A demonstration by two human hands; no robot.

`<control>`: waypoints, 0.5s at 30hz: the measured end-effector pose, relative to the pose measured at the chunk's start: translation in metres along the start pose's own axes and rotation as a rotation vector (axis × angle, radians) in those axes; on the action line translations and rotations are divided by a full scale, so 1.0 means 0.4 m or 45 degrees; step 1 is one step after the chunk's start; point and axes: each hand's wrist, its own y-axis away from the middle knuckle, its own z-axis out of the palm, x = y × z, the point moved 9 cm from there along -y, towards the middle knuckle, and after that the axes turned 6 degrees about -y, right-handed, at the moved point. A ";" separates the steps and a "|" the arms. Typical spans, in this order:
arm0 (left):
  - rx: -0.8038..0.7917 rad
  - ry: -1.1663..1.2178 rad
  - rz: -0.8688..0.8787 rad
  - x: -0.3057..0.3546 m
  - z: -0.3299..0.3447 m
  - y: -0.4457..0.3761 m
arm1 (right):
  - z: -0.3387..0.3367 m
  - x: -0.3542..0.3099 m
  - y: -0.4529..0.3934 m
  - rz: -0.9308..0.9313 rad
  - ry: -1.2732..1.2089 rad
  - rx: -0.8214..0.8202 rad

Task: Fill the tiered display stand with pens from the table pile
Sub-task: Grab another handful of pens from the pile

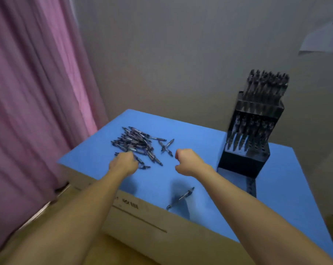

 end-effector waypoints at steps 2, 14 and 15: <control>-0.091 0.120 -0.157 -0.080 0.047 0.008 | 0.032 -0.032 -0.040 -0.012 0.025 -0.052; -0.384 1.363 -1.015 -0.236 0.229 -0.118 | 0.100 -0.173 -0.363 0.000 -0.012 -0.074; -0.430 1.414 -1.044 -0.228 0.239 -0.140 | 0.103 -0.173 -0.380 0.002 -0.015 -0.059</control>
